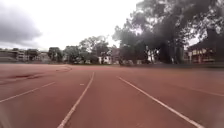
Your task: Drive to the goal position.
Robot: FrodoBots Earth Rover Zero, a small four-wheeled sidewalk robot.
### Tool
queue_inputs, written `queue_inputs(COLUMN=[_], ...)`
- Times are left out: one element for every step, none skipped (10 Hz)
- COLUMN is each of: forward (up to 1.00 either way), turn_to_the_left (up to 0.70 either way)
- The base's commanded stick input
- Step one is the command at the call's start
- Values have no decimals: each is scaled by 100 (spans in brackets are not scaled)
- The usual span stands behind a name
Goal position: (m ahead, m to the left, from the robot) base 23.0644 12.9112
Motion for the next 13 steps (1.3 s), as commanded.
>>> queue_inputs(forward=[45, 45, 45, 45, 45, 45, 45, 45, 45, 45, 45, 45, 45], turn_to_the_left=[0, 0, 0, 0, 0, 0, 0, 0, 0, 0, 0, 0, 0])
